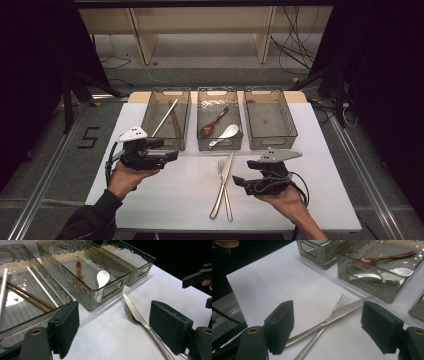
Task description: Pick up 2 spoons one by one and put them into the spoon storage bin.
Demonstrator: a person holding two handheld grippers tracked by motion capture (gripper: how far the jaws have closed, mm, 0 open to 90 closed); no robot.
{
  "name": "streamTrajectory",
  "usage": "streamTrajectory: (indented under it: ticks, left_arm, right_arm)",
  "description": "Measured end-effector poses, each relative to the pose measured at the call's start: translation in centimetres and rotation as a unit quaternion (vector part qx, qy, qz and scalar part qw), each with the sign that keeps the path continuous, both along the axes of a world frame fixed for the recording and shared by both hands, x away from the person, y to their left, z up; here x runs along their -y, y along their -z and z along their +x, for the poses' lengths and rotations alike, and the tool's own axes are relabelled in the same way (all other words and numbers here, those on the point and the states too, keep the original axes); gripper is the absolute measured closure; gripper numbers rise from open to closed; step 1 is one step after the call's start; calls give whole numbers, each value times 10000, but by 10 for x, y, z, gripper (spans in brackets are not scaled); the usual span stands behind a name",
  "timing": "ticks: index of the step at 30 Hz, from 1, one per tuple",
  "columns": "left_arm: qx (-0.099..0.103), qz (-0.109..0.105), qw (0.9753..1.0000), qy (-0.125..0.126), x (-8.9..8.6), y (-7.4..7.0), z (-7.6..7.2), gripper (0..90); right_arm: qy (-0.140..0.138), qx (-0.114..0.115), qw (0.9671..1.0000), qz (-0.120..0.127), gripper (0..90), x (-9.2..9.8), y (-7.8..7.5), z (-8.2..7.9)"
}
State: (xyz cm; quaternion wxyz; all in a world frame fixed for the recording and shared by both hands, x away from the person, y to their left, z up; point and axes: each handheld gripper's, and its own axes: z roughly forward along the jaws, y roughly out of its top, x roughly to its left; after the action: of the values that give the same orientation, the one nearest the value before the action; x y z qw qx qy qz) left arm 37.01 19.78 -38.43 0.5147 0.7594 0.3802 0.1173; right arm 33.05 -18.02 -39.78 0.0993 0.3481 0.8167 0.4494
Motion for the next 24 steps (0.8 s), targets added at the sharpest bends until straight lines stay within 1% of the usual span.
streamTrajectory:
  ticks: [2, 4, 5, 8, 11, 13, 16, 20, 24]
  left_arm:
    - [84, -33, 9999, -49, -3, 0, -5, 235]
    - [116, -9, 9999, -63, -5, 1, -9, 233]
    - [145, 25, 9999, -49, -6, 2, -11, 231]
    - [201, 34, 9998, -25, -6, 5, -17, 225]
    - [284, 190, 9994, 43, -6, 7, -24, 222]
    - [334, 204, 9992, 54, -7, 8, -27, 222]
    - [342, 150, 9993, 36, -8, 9, -30, 219]
    - [333, 162, 9993, 19, -10, 10, -33, 212]
    - [386, 147, 9991, 25, -12, 9, -36, 208]
  right_arm:
    - [-20, -42, 10000, -7, 278, -2, 1, 0]
    - [-61, -64, 10000, -36, 278, -5, 3, 0]
    - [-77, -72, 9999, -40, 279, -6, 3, 0]
    - [-159, -107, 9998, -80, 279, -9, 6, 0]
    - [-205, -156, 9996, -119, 279, -13, 9, 0]
    - [-253, -150, 9995, -148, 279, -15, 10, 0]
    - [-297, -179, 9993, -149, 281, -19, 11, 0]
    - [-371, -226, 9989, -187, 282, -24, 13, 0]
    - [-454, -250, 9984, -227, 282, -30, 16, -1]
